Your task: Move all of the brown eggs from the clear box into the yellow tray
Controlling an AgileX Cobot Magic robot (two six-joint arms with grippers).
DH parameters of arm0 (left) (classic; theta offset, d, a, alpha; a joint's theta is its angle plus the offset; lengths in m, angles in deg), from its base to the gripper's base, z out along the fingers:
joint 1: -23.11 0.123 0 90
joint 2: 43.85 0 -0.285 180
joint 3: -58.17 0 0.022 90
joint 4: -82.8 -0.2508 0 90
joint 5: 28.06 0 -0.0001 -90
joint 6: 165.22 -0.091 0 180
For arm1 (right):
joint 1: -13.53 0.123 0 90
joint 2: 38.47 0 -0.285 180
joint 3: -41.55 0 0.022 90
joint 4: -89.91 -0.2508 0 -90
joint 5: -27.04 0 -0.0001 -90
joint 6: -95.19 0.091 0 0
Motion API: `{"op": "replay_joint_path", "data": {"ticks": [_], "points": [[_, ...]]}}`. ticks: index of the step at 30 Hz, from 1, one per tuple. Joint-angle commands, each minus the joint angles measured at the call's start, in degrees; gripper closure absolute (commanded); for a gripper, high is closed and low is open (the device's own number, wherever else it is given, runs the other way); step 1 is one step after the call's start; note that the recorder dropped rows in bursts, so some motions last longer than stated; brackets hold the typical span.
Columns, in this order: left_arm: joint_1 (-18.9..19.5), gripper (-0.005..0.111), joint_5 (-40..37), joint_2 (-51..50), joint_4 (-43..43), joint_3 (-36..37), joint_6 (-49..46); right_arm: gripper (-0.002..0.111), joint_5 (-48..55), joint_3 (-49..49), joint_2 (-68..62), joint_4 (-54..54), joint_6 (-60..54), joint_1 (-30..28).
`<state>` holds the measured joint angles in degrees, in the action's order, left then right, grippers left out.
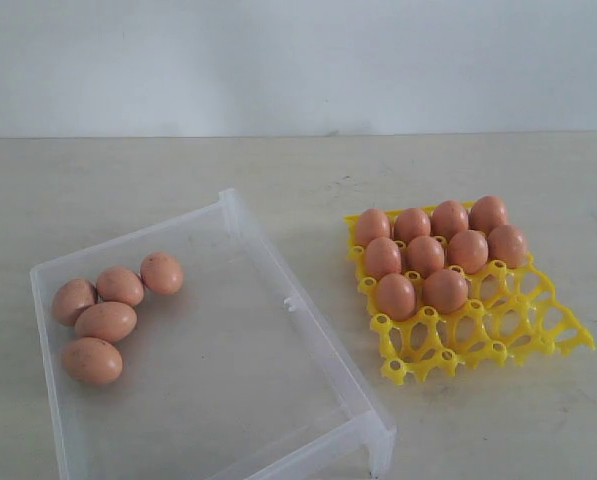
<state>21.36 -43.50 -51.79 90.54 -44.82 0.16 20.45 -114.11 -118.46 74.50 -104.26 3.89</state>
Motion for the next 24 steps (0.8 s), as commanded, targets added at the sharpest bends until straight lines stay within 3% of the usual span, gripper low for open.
{"op": "replay_joint_path", "data": {"ticks": [1,7,9,13,16,18,20,21,22,23,24], "points": [[-0.17,0.103,0.44,0.15,0.40,0.21,0.03,0.108,-4.73,-0.46,0.14,0.99,-13.54,-0.45],[-0.17,0.103,0.44,0.15,0.40,0.21,0.03,0.108,-20.16,-0.46,0.14,0.99,-27.60,-0.45],[-0.17,0.103,0.44,0.15,0.40,0.21,0.03,0.108,-32.23,-0.46,0.14,1.12,-26.01,-0.32],[-0.17,0.103,0.44,0.15,0.40,0.21,0.03,0.108,-34.78,-2.15,0.76,1.02,-15.63,1.60],[-0.17,0.103,0.44,0.15,0.40,0.21,0.03,0.108,-35.28,-4.20,0.76,1.29,-1.22,3.61],[-0.17,0.103,0.44,0.15,0.40,0.21,0.03,0.108,-34.58,-5.61,0.88,6.93,20.24,5.06],[-0.17,0.103,0.44,0.15,0.40,0.21,0.03,0.108,-33.14,-6.74,0.88,27.65,54.51,5.06],[-0.17,0.103,0.44,0.15,0.40,0.21,0.03,0.108,-33.73,-6.74,0.88,34.71,62.96,5.06],[-0.17,0.103,0.44,0.15,0.40,0.21,0.03,0.108,-35.75,-6.74,0.88,49.87,76.28,5.06],[-0.17,0.103,0.44,0.15,0.40,0.21,0.03,0.108,-36.87,-6.74,0.88,56.41,80.38,5.06],[-0.17,0.103,0.44,0.15,0.40,0.21,0.03,0.108,-41.31,-6.74,0.78,71.80,88.70,5.06]]}}
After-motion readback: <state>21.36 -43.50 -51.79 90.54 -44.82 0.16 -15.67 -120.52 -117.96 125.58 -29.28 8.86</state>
